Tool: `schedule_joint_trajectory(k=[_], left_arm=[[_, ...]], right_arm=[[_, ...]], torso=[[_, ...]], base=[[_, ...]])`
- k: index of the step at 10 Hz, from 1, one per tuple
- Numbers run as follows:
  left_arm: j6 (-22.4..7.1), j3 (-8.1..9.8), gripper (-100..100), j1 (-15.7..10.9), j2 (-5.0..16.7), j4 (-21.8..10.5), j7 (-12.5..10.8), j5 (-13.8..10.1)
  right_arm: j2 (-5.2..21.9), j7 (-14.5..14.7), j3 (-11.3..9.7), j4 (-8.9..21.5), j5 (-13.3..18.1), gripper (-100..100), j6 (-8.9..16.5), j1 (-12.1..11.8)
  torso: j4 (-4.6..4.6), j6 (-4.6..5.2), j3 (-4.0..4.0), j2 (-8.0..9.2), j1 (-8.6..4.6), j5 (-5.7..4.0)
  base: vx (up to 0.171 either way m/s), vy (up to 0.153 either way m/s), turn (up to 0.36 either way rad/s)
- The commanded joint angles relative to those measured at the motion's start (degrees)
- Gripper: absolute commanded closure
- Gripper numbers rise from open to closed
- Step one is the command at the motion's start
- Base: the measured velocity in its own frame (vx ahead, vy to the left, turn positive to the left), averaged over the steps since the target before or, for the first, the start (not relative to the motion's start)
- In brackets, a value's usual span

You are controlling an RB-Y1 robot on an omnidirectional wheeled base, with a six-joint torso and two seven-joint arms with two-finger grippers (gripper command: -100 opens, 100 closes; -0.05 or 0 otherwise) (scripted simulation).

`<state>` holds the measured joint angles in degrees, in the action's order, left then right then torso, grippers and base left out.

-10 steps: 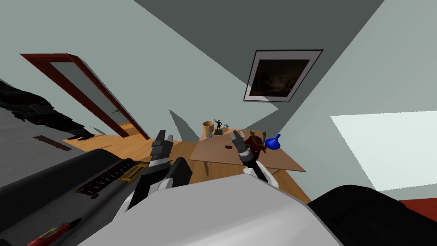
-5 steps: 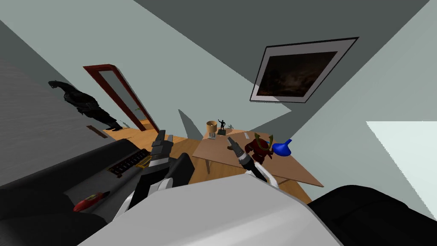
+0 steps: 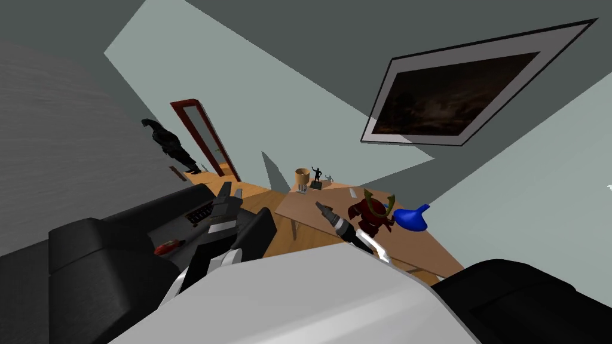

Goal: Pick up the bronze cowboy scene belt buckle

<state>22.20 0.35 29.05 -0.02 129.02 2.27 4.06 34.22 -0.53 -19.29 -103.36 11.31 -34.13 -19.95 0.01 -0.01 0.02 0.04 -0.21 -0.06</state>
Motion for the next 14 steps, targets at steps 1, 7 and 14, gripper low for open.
schedule_joint_trajectory(k=[1, 7, 14], left_arm=[[0.00, 0.00, 0, 0.00, 0.00, 0.00, 0.00, 0.00], [0.00, 0.01, 0, 0.02, 0.00, 0.00, 0.00, 0.00], [0.00, 0.01, 0, 0.03, 0.00, 0.00, 0.00, 0.00]], right_arm=[[1.63, -0.06, -0.42, 1.19, 0.43, -100, 0.52, 0.13], [9.42, 1.61, -6.04, 12.72, 5.35, -100, 0.98, 2.40], [14.52, 2.72, -10.13, 22.17, 8.97, -100, 1.06, 3.66]], torso=[[0.00, 0.00, 0.00, 0.00, 0.00, 0.00], [-0.01, 0.07, -0.03, -0.06, 0.01, 0.00], [-0.03, 0.10, -0.09, -0.18, 0.10, 0.02]], base=[[-0.042, -0.037, 0.150], [-0.044, -0.038, 0.269], [-0.024, -0.028, 0.214]])
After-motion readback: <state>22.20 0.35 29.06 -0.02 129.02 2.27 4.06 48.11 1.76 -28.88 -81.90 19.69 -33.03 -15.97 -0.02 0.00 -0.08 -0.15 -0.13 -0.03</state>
